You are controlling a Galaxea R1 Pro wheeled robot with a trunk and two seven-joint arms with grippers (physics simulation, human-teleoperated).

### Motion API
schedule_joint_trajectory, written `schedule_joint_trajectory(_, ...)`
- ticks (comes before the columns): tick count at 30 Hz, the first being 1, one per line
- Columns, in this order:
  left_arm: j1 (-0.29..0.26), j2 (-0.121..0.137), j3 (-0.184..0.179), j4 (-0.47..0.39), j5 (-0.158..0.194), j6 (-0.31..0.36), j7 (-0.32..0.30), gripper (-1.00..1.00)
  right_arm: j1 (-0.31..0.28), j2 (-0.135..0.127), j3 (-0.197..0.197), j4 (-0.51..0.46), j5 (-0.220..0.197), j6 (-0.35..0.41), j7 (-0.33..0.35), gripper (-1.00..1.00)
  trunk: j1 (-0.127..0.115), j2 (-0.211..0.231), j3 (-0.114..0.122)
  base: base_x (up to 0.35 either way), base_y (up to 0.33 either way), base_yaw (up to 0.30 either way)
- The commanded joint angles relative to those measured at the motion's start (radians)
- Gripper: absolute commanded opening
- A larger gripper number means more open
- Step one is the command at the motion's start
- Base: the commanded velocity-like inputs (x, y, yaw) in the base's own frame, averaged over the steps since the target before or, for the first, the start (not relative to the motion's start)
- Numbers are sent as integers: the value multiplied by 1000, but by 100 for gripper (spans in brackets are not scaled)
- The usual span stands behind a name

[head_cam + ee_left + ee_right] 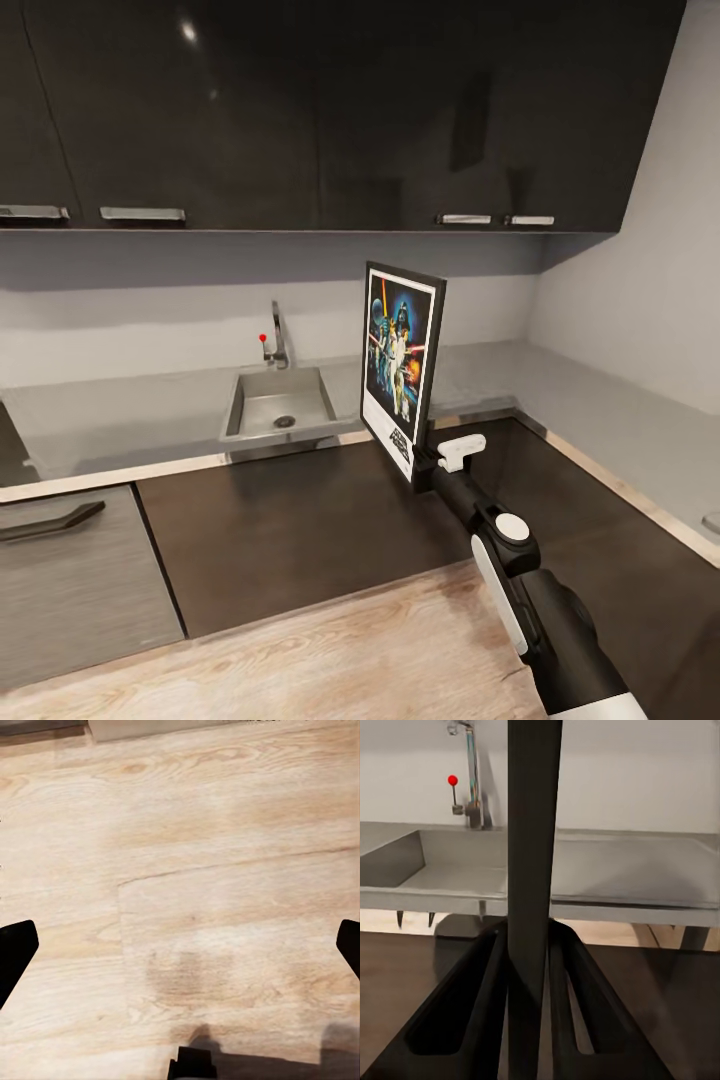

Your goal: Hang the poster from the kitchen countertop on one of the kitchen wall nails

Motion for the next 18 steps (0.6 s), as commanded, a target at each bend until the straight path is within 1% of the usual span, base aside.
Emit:
schedule_joint_trajectory(1,0,0,1,-1,0,-1,0,100,0,0,-1,-1,-4,6,5,-100,-4,7,2,0,0,0)
schedule_joint_trajectory(18,0,0,1,-1,0,-1,0,100,0,0,-2,-4,-4,6,5,-100,-69,126,56,0,0,0)
